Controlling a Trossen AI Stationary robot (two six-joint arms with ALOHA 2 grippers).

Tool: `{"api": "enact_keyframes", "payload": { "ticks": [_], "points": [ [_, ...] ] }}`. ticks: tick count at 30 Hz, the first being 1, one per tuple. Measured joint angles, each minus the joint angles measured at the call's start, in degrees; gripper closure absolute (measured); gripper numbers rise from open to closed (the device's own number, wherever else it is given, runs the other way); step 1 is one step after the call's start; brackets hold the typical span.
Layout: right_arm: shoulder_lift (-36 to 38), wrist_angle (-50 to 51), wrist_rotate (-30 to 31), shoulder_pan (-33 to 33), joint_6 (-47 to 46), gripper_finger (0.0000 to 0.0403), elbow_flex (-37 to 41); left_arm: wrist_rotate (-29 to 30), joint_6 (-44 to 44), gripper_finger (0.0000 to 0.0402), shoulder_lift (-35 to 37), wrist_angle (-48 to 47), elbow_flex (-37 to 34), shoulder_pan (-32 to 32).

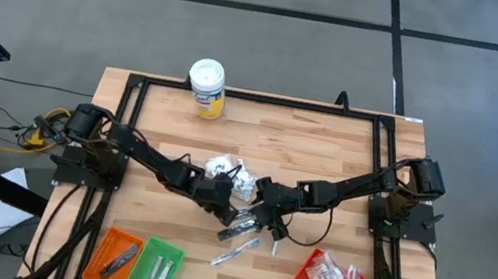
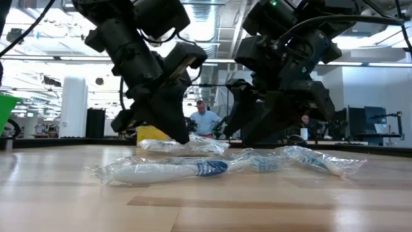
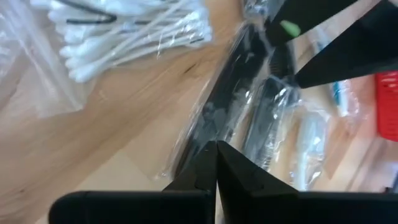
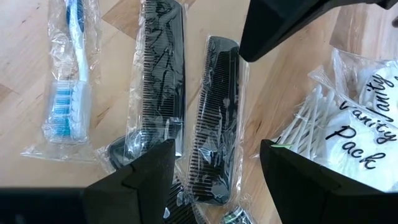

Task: Pick & Place Travel size toiletries
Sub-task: Put the black comb into the orange basket

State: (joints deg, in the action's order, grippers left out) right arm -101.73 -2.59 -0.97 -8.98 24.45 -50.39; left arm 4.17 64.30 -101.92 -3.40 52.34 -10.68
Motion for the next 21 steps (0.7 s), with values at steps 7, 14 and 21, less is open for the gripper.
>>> {"api": "enact_keyframes", "payload": {
  "ticks": [7, 14, 21],
  "points": [
    [0.0, -0.02, 0.9, 0.05, 0.0, 0.0175, 0.0, -0.17, -0.69, 0.0401, -0.29, -0.84, 0.08, -0.29],
    [0.0, -0.21, 1.03, 0.05, 0.0, 0.0175, 0.0, -1.03, -1.01, 0.0401, -1.19, -1.27, 0.11, -0.51],
    [0.0, -0.44, 1.05, 0.05, -0.01, 0.0175, 0.0, -1.58, 0.67, 0.0402, -2.04, -2.94, 0.26, -0.55]
  ]
}}
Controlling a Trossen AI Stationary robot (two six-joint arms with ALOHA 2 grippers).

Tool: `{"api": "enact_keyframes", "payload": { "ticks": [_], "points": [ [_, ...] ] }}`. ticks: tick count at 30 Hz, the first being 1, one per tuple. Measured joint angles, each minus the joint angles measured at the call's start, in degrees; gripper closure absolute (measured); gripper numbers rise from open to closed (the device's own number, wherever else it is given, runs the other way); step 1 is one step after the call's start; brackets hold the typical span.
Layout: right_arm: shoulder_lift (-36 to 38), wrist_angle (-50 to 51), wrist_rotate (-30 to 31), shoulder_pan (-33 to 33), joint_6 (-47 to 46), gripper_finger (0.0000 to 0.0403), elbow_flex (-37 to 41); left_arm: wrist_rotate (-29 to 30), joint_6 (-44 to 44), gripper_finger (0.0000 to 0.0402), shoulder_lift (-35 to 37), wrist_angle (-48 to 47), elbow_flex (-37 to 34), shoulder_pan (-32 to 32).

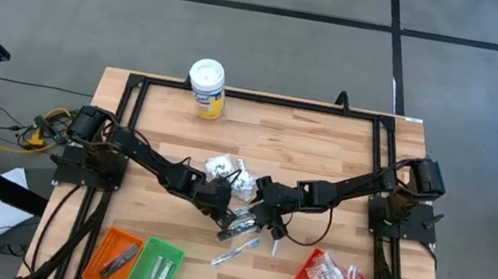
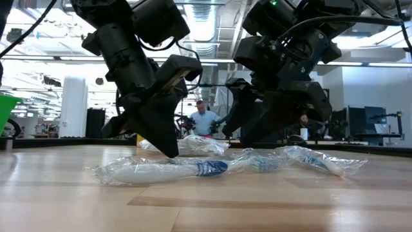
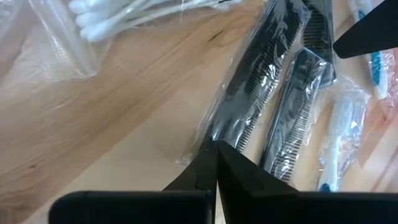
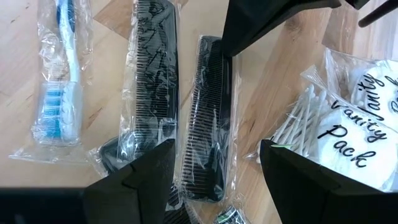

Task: Pick & Place Travel size toiletries
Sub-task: Put the black comb into the orange basket

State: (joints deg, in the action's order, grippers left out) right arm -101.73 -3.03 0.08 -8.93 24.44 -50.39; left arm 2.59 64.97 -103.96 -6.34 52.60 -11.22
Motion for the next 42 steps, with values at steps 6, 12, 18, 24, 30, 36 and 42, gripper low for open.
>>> {"api": "enact_keyframes", "payload": {
  "ticks": [6, 12, 18, 24, 30, 36, 42],
  "points": [
    [0.0, 0.0, 0.0, 0.0, 0.03, 0.0175, 0.0, -0.5, 0.13, 0.0402, 0.0, -0.43, 0.0, 0.02],
    [0.0, 0.0, 0.0, 0.0, 0.11, 0.0175, 0.0, -1.15, 1.29, 0.0402, 0.02, -1.0, 0.0, 0.4],
    [0.0, 0.0, 0.0, -0.07, 0.87, 0.0175, 0.0, -2.45, 1.51, 0.0402, 0.04, -1.44, -0.02, 0.76],
    [0.01, 0.02, 0.0, -0.07, 1.09, 0.0175, 0.0, -3.72, 1.73, 0.0402, 0.07, -2.13, -0.04, 1.82],
    [0.02, 0.39, 0.0, -0.07, 1.67, 0.0175, 0.0, -4.95, 3.84, 0.0402, 0.04, -3.0, -0.09, 2.76],
    [0.02, 0.35, 0.0, -0.07, 2.55, 0.0175, 0.0, -7.09, 5.99, 0.0402, 0.02, -2.83, -0.12, 4.35],
    [0.02, 0.23, 0.0, -0.07, 2.55, 0.0175, 0.0, -6.98, 5.85, 0.0402, -0.02, -2.45, -0.17, 4.46]
  ]
}}
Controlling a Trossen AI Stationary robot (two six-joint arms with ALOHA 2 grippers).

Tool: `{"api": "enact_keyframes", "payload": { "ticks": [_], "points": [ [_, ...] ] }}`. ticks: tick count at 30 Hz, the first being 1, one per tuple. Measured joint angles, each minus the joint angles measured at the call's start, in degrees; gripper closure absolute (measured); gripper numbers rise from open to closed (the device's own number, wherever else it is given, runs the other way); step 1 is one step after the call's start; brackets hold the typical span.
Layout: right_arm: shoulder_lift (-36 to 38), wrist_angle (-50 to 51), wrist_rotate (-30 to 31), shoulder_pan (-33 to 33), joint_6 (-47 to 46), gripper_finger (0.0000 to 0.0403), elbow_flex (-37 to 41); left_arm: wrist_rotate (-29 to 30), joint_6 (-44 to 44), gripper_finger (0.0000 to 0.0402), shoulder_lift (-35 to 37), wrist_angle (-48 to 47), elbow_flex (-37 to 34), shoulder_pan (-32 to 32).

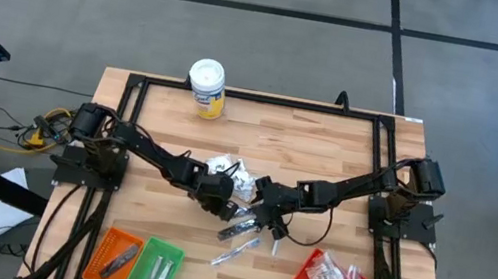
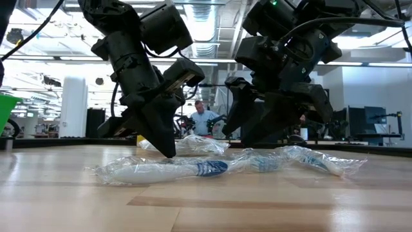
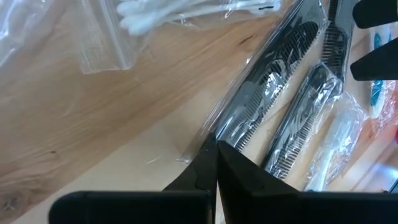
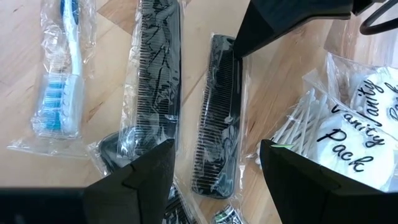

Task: Pick & Place Travel size toiletries
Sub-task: Put the black comb into the orange basket

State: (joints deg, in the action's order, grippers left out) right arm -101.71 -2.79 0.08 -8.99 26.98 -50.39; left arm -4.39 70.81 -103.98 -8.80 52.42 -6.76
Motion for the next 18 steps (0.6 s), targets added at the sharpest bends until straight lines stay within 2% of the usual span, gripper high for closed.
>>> {"api": "enact_keyframes", "payload": {
  "ticks": [4, 11, 18],
  "points": [
    [0.0, 0.01, 0.0, 0.0, 0.0, 0.0175, 0.0, -0.37, 0.35, 0.0402, 0.0, 0.23, -0.02, 0.13],
    [0.0, 0.07, 0.0, 0.0, 0.0, 0.0175, 0.0, 5.55, -3.1, 0.0401, 2.58, 3.4, -0.24, -0.92],
    [0.0, -0.01, 0.0, 0.0, 0.0, 0.0175, 0.0, 5.96, -4.86, 0.0401, 3.17, 4.43, -0.17, -0.92]
  ]
}}
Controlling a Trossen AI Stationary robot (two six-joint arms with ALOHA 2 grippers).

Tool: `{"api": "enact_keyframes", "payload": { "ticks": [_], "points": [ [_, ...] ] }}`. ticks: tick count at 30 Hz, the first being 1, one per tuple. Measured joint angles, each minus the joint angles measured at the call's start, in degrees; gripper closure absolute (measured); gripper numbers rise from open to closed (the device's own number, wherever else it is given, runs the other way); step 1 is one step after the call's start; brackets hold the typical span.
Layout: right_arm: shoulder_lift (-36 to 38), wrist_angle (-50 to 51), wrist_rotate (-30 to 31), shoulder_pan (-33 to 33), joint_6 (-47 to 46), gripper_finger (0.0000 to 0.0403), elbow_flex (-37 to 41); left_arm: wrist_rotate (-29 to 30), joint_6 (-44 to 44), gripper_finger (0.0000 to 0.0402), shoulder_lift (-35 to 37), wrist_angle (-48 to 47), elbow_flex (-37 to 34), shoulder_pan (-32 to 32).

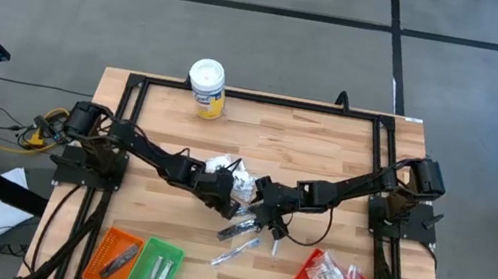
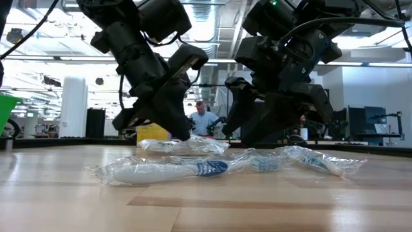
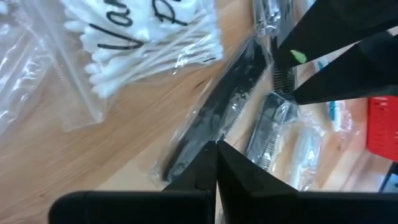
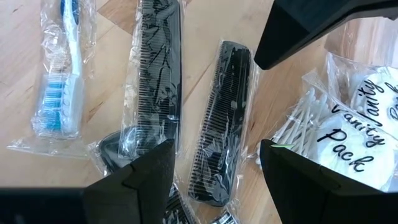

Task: Pick & Place Travel size toiletries
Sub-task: Put the black comb into the orange basket

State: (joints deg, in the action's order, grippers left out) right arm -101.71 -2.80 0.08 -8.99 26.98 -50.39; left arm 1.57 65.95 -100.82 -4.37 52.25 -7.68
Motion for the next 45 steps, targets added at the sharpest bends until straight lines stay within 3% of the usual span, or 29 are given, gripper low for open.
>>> {"api": "enact_keyframes", "payload": {
  "ticks": [11, 28, 36, 45],
  "points": [
    [0.0, -0.2, 0.42, 0.0, -0.02, 0.0175, 0.0, -2.53, 0.8, 0.0402, -3.6, -0.61, 0.28, -0.22],
    [0.0, 0.06, 0.42, 0.0, -0.02, 0.0175, 0.0, -0.2, -0.04, 0.0401, -3.58, 4.66, 0.11, -1.31],
    [0.0, 0.55, 0.42, 0.0, -0.02, 0.0175, 0.0, 2.77, -0.11, 0.0401, -3.58, 4.27, 0.11, -1.22],
    [0.0, 0.78, 0.42, 0.0, -0.02, 0.0175, 0.0, 1.12, -0.61, 0.0401, -3.58, 0.03, 0.12, -1.2]
  ]
}}
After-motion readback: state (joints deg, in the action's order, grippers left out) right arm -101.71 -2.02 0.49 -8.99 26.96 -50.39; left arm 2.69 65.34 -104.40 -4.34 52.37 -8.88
